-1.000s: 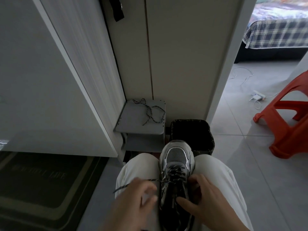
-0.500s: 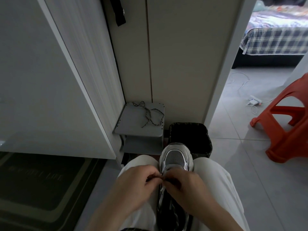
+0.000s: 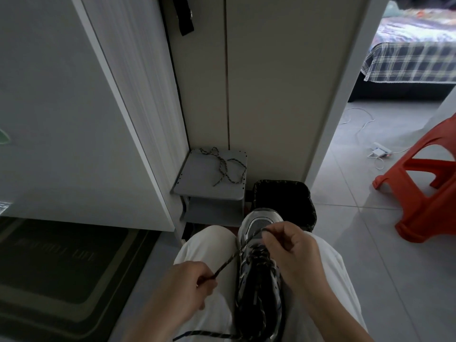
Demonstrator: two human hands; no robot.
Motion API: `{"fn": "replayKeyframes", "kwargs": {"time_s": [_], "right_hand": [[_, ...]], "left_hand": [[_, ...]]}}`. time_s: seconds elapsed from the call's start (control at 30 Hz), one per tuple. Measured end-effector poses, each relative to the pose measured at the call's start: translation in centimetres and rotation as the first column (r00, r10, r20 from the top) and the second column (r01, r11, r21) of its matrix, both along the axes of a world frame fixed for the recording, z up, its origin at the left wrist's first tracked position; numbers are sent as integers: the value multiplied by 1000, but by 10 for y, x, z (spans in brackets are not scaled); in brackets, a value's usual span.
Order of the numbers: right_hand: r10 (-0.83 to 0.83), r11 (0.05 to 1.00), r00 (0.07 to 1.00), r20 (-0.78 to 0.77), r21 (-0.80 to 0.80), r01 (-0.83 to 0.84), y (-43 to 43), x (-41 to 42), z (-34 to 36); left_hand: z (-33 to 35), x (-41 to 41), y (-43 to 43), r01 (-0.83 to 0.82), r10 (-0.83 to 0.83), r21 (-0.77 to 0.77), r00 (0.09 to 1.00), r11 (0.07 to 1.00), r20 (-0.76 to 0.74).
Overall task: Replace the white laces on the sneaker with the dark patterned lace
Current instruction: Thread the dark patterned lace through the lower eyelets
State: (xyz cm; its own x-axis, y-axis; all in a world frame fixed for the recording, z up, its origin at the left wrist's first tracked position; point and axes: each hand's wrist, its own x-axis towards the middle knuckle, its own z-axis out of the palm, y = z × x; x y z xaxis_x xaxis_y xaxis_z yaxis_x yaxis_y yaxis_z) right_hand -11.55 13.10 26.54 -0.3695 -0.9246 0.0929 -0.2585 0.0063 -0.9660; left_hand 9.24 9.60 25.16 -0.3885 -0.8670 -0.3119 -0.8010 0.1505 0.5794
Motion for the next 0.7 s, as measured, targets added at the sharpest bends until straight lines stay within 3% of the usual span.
{"fn": "replayKeyframes", "kwargs": {"time_s": [0.13,0.2,0.27,0.33,0.4,0.47,0.6,0.7], "right_hand": [[3,997,998,60,-82,1,-1,1,6],[73,994,997,38,-88,-70,-1,3,7],[200,979,979,-40,-15,-201,0,6,6],[285,958,946,-152,30,-284,3,7,3],[218,971,921,-324,-23,-238,9,5,-2],[187,973,867,-462,-35,-229,18,4,-5],[314,945,742,-592,116,-307,34,13,-12],[263,957,711,-652,82,-279,37,16,-15]], "left_hand": [[-4,-4,5,-56,65,101,994,993,-87],[-3,-10,9,-106,146,184,965,977,-220],[1,-18,13,-176,303,315,857,932,-418],[7,-25,15,-215,463,450,679,867,-569],[10,-29,14,-259,582,534,522,805,-624],[10,-31,12,-296,640,570,426,766,-639],[7,-36,12,-301,629,554,415,776,-657],[5,-36,13,-284,610,541,421,791,-671]]}}
